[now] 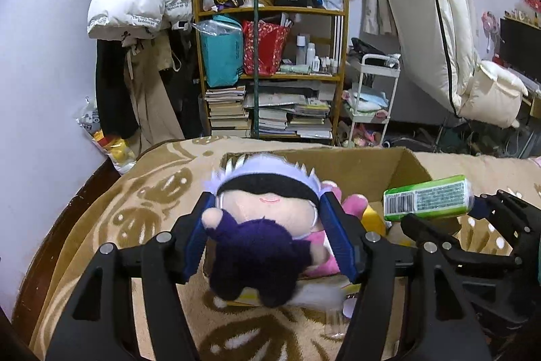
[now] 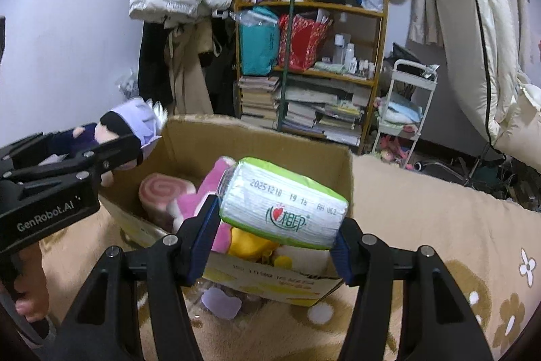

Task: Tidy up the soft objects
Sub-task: 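Release the doll into the box with the left tool while the right tool drops the green pack in, then lower the left tool to the clear bag while the right tool reaches the black Face pack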

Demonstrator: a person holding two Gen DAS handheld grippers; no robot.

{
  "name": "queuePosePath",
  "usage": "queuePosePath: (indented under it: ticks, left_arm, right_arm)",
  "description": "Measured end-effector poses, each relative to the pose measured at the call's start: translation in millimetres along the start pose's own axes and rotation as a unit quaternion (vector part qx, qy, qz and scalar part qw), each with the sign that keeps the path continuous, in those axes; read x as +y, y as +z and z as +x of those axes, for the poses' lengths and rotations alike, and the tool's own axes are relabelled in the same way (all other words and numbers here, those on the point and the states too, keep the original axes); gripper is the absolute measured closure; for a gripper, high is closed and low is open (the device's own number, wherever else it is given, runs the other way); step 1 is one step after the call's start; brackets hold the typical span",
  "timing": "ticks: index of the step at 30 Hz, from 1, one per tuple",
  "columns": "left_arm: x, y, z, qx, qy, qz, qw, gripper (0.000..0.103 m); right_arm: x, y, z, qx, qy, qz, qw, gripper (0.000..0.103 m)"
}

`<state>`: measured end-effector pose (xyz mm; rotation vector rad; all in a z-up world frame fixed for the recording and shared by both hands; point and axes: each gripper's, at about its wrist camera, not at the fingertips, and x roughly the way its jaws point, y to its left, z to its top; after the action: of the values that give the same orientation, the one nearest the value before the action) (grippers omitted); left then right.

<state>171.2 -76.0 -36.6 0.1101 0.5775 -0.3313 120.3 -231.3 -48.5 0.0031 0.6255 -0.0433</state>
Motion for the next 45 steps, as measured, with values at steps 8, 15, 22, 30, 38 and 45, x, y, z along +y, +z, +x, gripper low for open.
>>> queuePosePath:
  ticks: [8, 15, 22, 30, 38, 45]
  left_arm:
    - [-3.5, -4.8, -4.2, 0.000, 0.010, 0.012, 0.9999, 0.029]
    - [-2.6, -9.4, -9.6, 0.006, 0.020, 0.017, 0.9996, 0.017]
    - [-0.4, -15.2, -17.5, 0.019, 0.026, 0.017, 0.9993, 0.009]
    - [0.8, -22.0, -40.2, 0.030, 0.030, 0.020, 0.9989, 0.008]
    - [-4.6, -30.3, -63.6, 0.045, 0.024, 0.034, 0.9981, 0.008]
    - [-6.2, -43.8, -76.8, 0.075, 0.000, 0.024, 0.9969, 0.008]
  right_arm:
    - [-7.6, -2.6, 4.4, 0.020, 0.014, 0.015, 1.000, 0.039]
    - [-9.0, -2.6, 0.1, 0.017, 0.014, 0.010, 1.000, 0.026]
    - [-18.0, -3.1, -10.9, 0.015, 0.010, 0.032, 0.999, 0.016]
    - [-30.1, -9.4, -30.8, 0.022, 0.002, 0.065, 0.998, 0.005]
    - [-27.9, -20.9, -58.3, 0.031, -0.007, 0.072, 0.997, 0.004]
    - [-31.3, -36.2, -74.0, 0.053, -0.009, 0.103, 0.993, 0.004]
